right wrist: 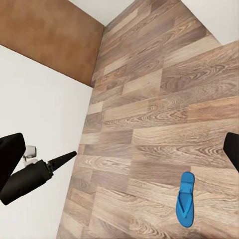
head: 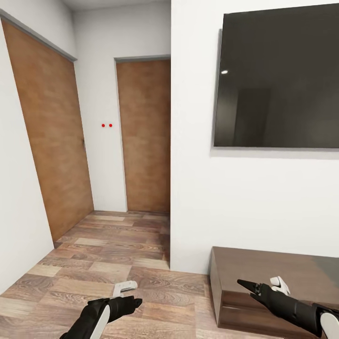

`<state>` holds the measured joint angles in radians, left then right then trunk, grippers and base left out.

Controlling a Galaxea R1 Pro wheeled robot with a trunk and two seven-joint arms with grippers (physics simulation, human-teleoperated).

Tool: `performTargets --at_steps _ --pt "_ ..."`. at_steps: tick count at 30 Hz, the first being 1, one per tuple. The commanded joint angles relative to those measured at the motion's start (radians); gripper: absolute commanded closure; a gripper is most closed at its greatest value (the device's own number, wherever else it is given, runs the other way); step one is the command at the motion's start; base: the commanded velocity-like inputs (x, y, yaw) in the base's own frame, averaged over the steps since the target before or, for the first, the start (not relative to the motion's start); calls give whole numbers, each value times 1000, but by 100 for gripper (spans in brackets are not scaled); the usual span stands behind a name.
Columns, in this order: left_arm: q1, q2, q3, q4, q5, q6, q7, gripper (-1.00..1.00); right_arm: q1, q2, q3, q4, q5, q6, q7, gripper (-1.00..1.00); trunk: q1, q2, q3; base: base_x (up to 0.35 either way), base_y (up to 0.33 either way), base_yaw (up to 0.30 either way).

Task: In the bedroom, move the book from the bed onto either nightstand, and place the two sandals side by side next to the bed.

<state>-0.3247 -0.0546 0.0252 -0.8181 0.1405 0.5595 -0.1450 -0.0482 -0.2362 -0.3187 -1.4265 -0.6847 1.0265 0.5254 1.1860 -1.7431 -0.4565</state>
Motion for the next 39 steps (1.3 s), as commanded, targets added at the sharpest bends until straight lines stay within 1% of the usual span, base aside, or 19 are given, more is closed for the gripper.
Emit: performTargets --at_steps 1,39 --pt "-1 -1 3 -1 7 7 -1 -100 -1 0 -2 0 7 4 9 -100 4 -8 -4 0 0 0" --pt "-1 -1 4 -1 5 7 -1 -100 -1 6 1 3 7 4 8 -100 150 -274 -124 0 0 0"
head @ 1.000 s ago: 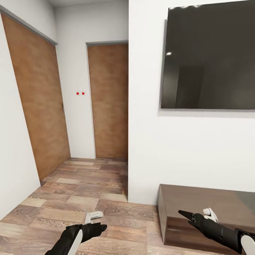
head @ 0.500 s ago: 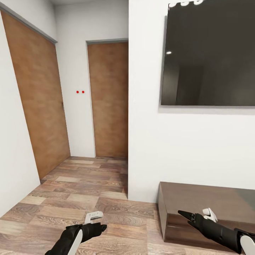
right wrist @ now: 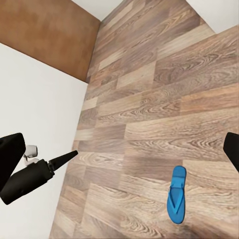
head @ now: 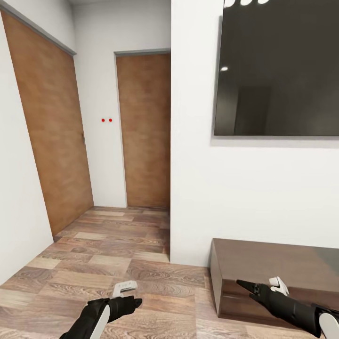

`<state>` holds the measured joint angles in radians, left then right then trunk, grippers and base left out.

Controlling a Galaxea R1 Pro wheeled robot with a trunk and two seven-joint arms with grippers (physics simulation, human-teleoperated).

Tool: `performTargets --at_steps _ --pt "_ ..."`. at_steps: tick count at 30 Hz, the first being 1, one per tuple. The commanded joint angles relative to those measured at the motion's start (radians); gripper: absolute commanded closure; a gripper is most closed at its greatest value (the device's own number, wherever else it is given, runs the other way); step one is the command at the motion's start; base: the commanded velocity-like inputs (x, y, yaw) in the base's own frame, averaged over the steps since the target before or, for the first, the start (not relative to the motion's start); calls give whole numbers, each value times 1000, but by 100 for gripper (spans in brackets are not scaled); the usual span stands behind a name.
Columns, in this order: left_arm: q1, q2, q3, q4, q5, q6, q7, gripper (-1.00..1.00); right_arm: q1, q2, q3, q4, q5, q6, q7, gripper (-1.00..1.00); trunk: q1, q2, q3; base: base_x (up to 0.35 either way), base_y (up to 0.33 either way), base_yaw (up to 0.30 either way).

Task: In the bedroom, move the book from the bed onto either nightstand, and place the two sandals side by side next to the bed.

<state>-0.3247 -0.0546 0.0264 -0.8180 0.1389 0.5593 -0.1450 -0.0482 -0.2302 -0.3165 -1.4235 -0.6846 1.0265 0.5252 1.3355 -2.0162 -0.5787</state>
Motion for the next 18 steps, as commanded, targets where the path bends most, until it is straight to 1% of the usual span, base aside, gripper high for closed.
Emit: performTargets --at_steps 1,18 --pt "0 -1 3 -1 7 7 -1 -100 -1 0 -1 0 7 4 9 -100 4 -8 -4 0 0 0" --pt "0 -1 3 -1 7 7 -1 -100 -1 2 -1 0 7 4 9 -100 69 -127 -58 0 0 0"
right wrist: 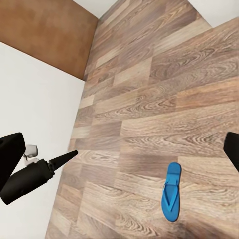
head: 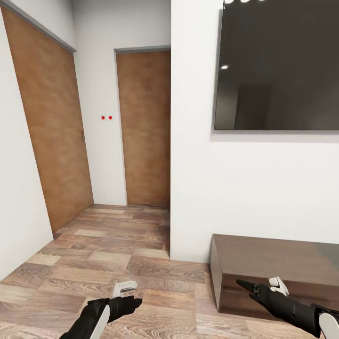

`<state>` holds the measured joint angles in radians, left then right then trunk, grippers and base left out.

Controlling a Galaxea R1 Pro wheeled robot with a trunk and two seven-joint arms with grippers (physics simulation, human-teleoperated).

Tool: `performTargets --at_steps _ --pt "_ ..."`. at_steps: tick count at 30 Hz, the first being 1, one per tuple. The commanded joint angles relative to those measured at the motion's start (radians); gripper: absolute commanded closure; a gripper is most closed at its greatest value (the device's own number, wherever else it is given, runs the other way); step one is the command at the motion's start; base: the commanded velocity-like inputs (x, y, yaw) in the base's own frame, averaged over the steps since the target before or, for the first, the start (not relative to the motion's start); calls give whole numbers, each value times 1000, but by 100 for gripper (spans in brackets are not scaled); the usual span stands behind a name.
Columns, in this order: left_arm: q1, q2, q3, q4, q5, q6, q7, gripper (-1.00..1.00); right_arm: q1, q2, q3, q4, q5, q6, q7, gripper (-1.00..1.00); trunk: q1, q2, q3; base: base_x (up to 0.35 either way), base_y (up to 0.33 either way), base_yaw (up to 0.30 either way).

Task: In the bedroom, move the book from the bed onto either nightstand, and place the two sandals side by side next to the bed.

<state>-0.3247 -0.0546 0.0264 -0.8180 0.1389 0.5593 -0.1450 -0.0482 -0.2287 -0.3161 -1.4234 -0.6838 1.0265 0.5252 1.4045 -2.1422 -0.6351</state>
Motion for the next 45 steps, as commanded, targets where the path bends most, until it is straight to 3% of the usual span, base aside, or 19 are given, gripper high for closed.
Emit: performTargets --at_steps 1,45 --pt "0 -1 3 -1 7 7 -1 -100 -1 0 -1 0 6 4 9 -100 4 -8 -4 0 0 0" --pt "0 -1 3 0 7 7 -1 -100 -1 0 -2 0 6 4 9 -100 172 -316 -142 0 0 0"
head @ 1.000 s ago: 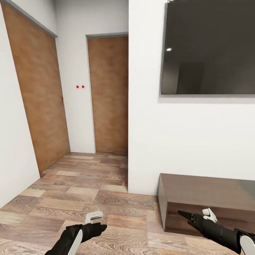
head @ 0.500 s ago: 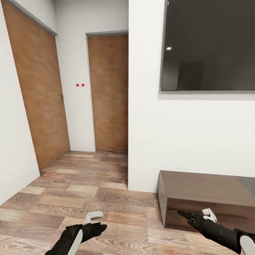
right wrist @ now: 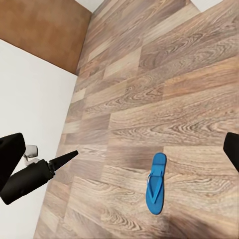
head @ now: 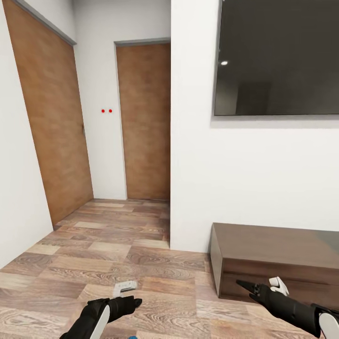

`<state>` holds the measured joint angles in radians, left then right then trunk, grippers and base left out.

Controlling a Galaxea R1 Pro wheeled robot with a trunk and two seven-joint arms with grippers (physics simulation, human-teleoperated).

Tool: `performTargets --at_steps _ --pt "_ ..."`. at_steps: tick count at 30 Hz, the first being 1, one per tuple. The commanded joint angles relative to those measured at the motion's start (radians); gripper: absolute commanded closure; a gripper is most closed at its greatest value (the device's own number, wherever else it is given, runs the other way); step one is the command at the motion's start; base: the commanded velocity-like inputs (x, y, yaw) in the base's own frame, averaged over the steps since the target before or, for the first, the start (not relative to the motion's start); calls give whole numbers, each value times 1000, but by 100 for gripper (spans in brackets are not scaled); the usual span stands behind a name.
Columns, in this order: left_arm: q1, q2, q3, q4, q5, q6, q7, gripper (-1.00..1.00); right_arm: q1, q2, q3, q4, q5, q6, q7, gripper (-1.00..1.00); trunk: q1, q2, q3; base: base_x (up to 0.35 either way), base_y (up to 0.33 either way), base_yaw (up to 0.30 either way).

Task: In the bedroom, move the book from the bed onto either nightstand, and place the two sandals side by side next to the bed.

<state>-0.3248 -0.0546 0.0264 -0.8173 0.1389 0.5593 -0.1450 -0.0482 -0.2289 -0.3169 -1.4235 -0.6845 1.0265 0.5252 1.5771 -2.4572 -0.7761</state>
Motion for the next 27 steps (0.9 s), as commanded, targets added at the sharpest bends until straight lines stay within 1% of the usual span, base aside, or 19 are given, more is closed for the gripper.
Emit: performTargets --at_steps 1,6,27 --pt "0 -1 3 -1 7 7 -1 -100 -1 0 -1 0 7 4 9 -100 4 -8 -4 0 0 0" --pt "0 -1 3 -1 7 6 -1 -100 -1 0 -1 0 7 4 9 -100 23 -43 -20 0 0 0" --pt "0 -1 3 0 7 7 -1 -100 -1 0 -1 0 7 4 9 -100 32 -48 -101 0 0 0"
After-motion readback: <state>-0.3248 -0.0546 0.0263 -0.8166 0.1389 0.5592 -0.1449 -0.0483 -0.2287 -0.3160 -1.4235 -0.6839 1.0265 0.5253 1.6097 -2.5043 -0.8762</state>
